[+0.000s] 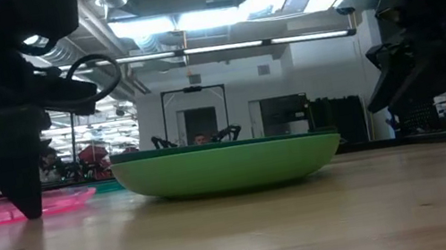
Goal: Stack plastic plates
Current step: Stack the pink plate on top of the green plate
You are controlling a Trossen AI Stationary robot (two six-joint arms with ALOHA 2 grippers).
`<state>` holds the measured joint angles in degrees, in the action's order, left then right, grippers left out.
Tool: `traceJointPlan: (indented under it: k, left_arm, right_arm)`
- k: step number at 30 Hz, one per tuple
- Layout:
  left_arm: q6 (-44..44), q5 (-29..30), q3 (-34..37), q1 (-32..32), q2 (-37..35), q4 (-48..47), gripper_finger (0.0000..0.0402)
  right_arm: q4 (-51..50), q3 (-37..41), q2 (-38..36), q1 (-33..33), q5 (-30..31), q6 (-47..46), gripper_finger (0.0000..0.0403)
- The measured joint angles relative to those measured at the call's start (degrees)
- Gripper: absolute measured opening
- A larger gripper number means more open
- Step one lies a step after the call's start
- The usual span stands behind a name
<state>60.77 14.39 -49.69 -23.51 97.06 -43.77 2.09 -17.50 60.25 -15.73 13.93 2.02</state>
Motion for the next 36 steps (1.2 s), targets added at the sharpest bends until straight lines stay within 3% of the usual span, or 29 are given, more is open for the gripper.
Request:
traceJointPlan:
  k: [9,13,24,32,36]
  left_arm:
    - [-0.81,5.47,0.22,-0.66,0.13,-0.68,0.0006]
    - [-0.52,8.36,0.35,-0.43,0.17,-1.01,0.0004]
    - [1.66,9.64,-0.19,-0.11,-0.97,-2.95,0.0003]
    - [1.51,15.85,-8.38,-0.13,-1.23,-12.54,0.0003]
    - [-2.56,18.78,-13.65,-0.13,-1.31,-14.19,0.0004]
  right_arm:
    - [0.00,0.00,0.00,0.00,0.01,0.00,0.0170]
    - [0.02,0.00,0.00,0.00,0.09,0.00,0.0170]
    - [0.00,0.00,0.00,0.00,0.52,0.00,0.0170]
    - [-0.01,0.00,0.00,0.00,0.57,0.00,0.0170]
    - [-0.02,0.00,0.00,0.00,0.57,0.00,0.0170]
